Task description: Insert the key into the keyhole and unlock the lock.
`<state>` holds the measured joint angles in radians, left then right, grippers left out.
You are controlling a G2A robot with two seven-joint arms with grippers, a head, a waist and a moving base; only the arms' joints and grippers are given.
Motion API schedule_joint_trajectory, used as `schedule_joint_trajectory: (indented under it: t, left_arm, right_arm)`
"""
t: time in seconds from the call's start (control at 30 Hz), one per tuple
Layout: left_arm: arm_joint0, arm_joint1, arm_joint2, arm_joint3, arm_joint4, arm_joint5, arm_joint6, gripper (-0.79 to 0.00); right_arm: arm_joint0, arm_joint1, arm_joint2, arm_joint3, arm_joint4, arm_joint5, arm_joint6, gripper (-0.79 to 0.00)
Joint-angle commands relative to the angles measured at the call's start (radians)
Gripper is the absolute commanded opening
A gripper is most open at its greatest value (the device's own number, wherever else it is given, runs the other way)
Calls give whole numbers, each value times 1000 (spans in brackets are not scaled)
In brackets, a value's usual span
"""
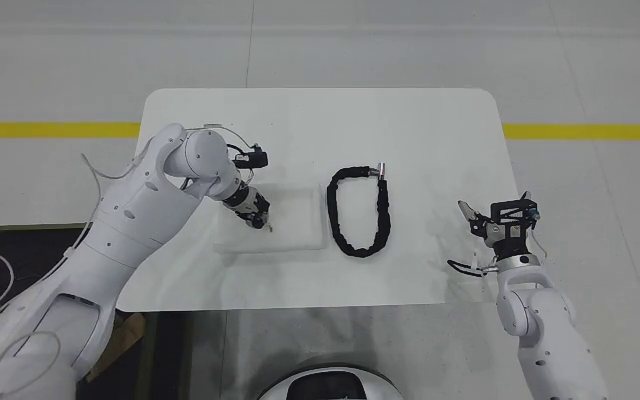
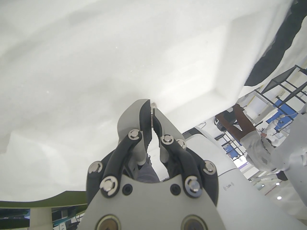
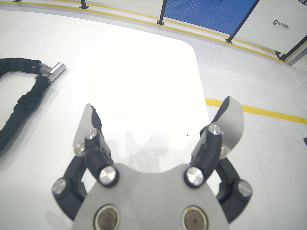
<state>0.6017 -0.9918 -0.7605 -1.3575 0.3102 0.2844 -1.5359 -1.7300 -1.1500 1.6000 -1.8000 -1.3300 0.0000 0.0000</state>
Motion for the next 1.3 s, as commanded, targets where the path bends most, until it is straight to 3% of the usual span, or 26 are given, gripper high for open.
schedule_joint_trajectory:
  t: [0.0, 0.33, 0.47, 0.57, 0.7, 0.87, 1.07, 1.2, 1.27]
  left_arm:
    - [-10, 11, 1, -27, 3, 1, 1, -785]
    - [37, 116, -51, -255, 50, 125, 124, -785]
    - [61, 162, -21, -230, 8, 124, 124, -785]
    - [22, 185, 57, -164, -35, 137, 137, -785]
    - [-52, 207, 136, -172, -180, 213, 213, -785]
    - [-106, 261, 191, -251, -396, 325, 324, -785]
    - [-205, 336, 304, -368, -493, 448, 448, -785]
    - [-250, 379, 242, -465, -534, 485, 501, -785]
    - [-206, 403, 175, -454, -583, 398, 568, -785]
  right_arm:
    - [0, 0, 0, 0, 0, 0, 0, 0]
    - [0, 0, 0, 0, 0, 0, 0, 0]
    - [0, 0, 0, 0, 0, 0, 0, 0]
    - [0, 0, 0, 0, 0, 0, 0, 0]
    - [0, 0, 0, 0, 0, 0, 0, 0]
    - [0, 0, 0, 0, 0, 0, 0, 0]
    - [0, 0, 0, 0, 0, 0, 0, 0]
    - [0, 0, 0, 0, 0, 0, 0, 0]
    - [0, 0, 0, 0, 0, 0, 0, 0]
